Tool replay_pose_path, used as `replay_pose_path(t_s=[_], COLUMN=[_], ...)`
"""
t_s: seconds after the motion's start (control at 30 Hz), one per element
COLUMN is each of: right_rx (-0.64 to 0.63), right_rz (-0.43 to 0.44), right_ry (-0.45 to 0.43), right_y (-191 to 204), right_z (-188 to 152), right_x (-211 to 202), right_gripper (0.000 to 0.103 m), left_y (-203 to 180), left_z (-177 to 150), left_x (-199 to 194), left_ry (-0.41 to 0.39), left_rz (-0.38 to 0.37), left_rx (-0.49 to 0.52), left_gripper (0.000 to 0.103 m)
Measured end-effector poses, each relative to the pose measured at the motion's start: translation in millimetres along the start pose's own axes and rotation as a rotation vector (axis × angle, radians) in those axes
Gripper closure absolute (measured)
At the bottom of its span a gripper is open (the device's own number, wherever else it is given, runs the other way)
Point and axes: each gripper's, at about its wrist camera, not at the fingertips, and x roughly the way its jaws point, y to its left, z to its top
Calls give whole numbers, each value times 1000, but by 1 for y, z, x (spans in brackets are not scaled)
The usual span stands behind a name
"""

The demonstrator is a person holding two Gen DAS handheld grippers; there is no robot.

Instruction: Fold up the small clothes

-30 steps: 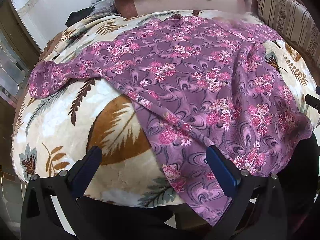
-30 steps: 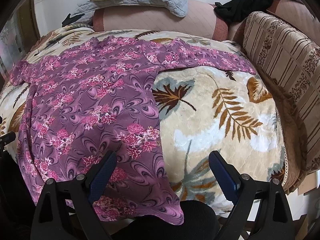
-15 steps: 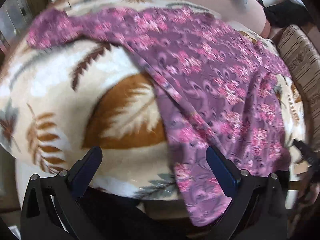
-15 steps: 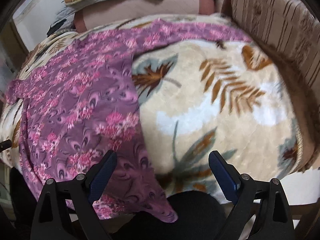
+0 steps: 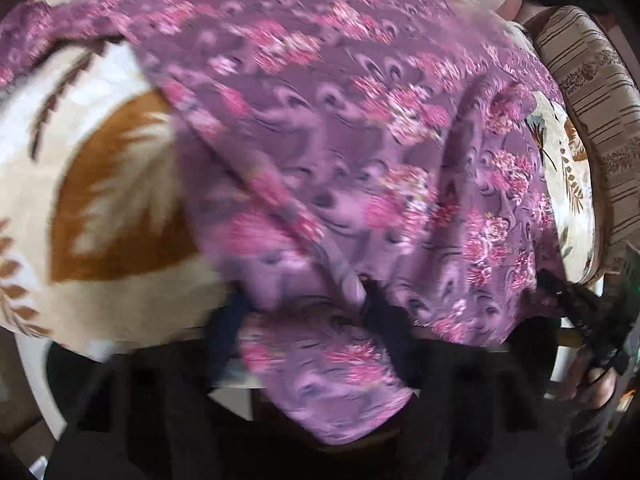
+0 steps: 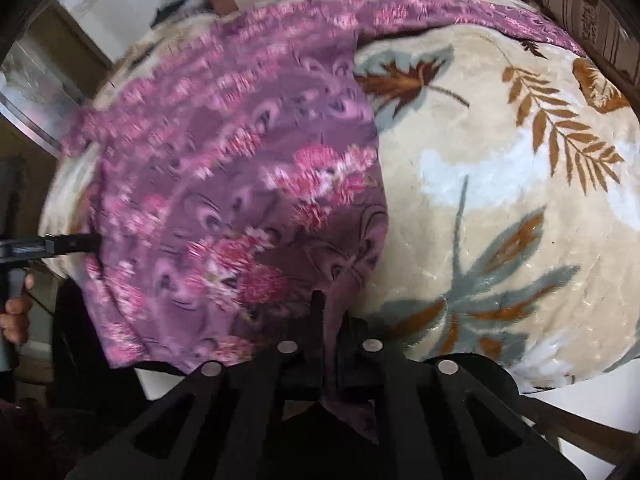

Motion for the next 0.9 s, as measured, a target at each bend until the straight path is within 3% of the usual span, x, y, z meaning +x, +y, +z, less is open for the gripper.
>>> replay_pose_path(t_s=[0.03, 0.1, 0.2, 0.27, 0.4, 0.47, 0.57, 0.6, 0.63, 0.7, 0.77, 0.9], right_rx=[2, 24, 93, 110, 127, 153, 187, 211, 217, 219, 220, 241], right_rz=[11, 38, 63, 44, -34, -51, -28, -5, 8, 36, 50, -72], right_ry=[-25, -98, -141, -113, 62, 78, -23, -82, -109, -162, -158, -134], right_y=[-1, -9, -27, -33, -38, -41, -43, -45, -45, -40, -36, -32], right_z=[0, 0, -3, -9, -22, -19, 5, 23, 33, 70, 105, 162], right_x=[-9, -35, -56, -50, -9, -8, -25, -32, -32, -24, -2, 48], right_gripper=[100, 100, 100, 100, 98, 92, 76, 62, 53, 52, 52, 52], left_y=[12, 39, 78, 100, 133, 141, 140, 138, 134, 120, 110, 85], left_z=[0, -3, -15, -26, -39, -40, -26, -17, -6, 20, 50, 96], left_x=[-8, -19, -36, -36, -32, -42, -58, -61, -62, -56, -45, -20], left_ry=[-4, -9, -43, -41, -17, -55, -124, -143, -166, -184, -173, -149], left_rz=[-6, -42, 49, 87, 167, 110, 65, 60, 52, 41, 6, -15], left_rx=[-11, -68, -113, -142, -201, -231, -221, -215, -208, -195, -188, -193], left_gripper=[97, 97, 98, 98, 98, 98, 81, 63, 50, 50, 50, 50])
